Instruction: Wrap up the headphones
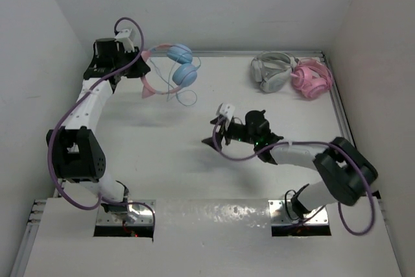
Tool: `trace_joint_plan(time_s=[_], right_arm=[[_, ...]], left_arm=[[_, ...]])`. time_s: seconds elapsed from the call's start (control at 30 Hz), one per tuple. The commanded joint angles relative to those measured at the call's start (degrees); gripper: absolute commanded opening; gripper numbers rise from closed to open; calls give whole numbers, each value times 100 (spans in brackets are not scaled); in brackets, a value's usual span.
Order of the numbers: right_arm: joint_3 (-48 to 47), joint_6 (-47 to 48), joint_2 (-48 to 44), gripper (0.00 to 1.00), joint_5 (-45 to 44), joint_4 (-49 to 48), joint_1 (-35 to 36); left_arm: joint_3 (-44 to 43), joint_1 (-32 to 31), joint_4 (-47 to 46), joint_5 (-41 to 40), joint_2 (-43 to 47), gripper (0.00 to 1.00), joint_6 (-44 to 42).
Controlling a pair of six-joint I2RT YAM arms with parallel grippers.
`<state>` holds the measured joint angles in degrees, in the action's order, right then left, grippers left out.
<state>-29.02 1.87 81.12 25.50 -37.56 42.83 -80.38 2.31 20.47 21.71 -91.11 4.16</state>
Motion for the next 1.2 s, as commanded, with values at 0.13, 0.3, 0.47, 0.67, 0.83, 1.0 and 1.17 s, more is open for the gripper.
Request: trace_joint_plan(time_s=[0.13,0.3,0.47,0.67,0.83,1.0,1.17], right_arm=[[-1078,-1883,2458,82,-202,-3459,-1268],[-2318,-2278,3762,82,-71,-4136,-1268],[-3677,-2202,4420,82,-254,-2673,-1181],[-4665,-1857,4939,81,-573,-1088,-1092],[-4911,-1761,5001,79,-265,-701,-1092],[-5087,-1383,4984,75,0,-15,-1092],[-5895,-1277,5325,47,16,854,-1092]], left_arm=[[-400,24,-52,684,471,0,216],[-400,24,106,729,673,0,173],[-479,24,264,799,753,0,129],[-575,24,335,896,823,0,137],[-637,24,361,940,832,0,120],[-777,24,379,913,814,0,129],[-927,24,467,1045,761,0,164]])
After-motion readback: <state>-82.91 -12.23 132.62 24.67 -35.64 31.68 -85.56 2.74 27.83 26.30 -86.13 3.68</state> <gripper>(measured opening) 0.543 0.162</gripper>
